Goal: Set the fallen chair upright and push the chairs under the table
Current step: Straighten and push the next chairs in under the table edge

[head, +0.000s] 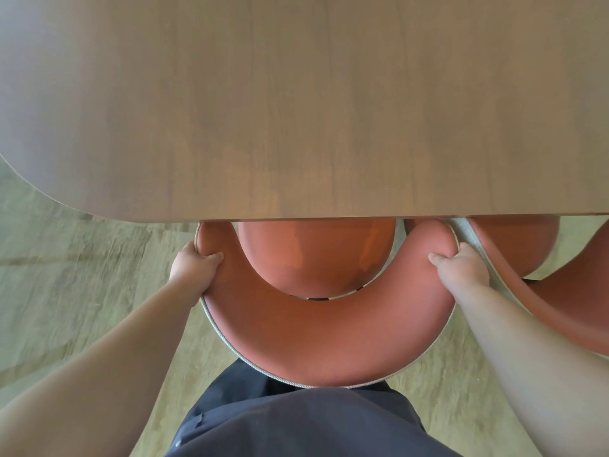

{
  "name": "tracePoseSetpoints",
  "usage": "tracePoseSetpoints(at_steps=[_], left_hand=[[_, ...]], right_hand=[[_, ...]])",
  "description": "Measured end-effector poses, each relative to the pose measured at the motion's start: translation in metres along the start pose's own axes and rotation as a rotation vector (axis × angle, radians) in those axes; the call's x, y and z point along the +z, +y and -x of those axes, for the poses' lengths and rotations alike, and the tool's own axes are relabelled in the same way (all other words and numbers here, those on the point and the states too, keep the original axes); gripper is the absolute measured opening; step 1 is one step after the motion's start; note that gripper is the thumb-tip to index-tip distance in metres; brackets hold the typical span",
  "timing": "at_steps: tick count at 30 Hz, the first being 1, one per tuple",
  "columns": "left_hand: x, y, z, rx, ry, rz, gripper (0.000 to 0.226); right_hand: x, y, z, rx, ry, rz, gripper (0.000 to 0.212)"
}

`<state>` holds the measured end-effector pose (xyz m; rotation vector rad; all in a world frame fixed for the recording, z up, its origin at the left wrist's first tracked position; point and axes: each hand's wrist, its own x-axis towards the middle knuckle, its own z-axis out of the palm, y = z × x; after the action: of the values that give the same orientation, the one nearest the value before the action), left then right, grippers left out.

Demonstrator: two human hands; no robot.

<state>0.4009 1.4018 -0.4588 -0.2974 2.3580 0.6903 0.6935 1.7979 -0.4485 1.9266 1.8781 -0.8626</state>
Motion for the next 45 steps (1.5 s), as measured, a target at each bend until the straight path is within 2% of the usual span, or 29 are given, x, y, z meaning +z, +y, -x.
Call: tracePoseSetpoints(at_steps=[8, 13, 19, 23, 26, 29, 34, 37, 40, 45], left_hand=[[-0.001, -0.001, 0.001, -0.030, 0.018, 0.030, 0.023], [-0.003, 0.000, -0.001, -0.040, 0.026, 0.017, 0.025], [-0.002, 0.004, -0.002, -0.045, 0.014, 0.006, 0.025], [-0.001, 0.004, -0.004, -0.043, 0.015, 0.003, 0.027], [-0.001, 0.003, -0.005, -0.044, 0.014, -0.009, 0.028], [-0.001, 0.003, -0.005, -0.053, 0.013, -0.027, 0.033], [-0.004, 0.012, -0.001, -0.081, -0.042, -0.069, 0.042], [-0.009, 0.021, 0.008, -0.074, -0.043, -0.097, 0.036], [-0.016, 0.026, 0.018, -0.044, -0.035, -0.116, 0.031], [-0.032, 0.034, 0.041, 0.054, -0.015, -0.103, 0.058]], right_hand=[[-0.001, -0.017, -0.008, -0.035, -0.030, 0.004, 0.062], [0.001, -0.021, -0.008, -0.033, -0.018, 0.011, 0.075], [0.002, -0.024, -0.012, -0.027, -0.025, 0.011, 0.075], [0.003, -0.025, -0.014, -0.037, -0.029, 0.003, 0.066], [0.003, -0.027, -0.010, -0.029, -0.020, 0.019, 0.079], [0.004, -0.024, 0.000, -0.049, 0.012, 0.013, 0.082], [-0.001, -0.015, 0.024, -0.080, 0.029, -0.048, 0.067], [-0.005, -0.012, 0.044, -0.112, 0.059, -0.072, 0.056], [-0.011, -0.012, 0.062, -0.154, 0.064, -0.126, 0.060], [-0.024, -0.011, 0.091, -0.193, 0.064, -0.208, 0.060]])
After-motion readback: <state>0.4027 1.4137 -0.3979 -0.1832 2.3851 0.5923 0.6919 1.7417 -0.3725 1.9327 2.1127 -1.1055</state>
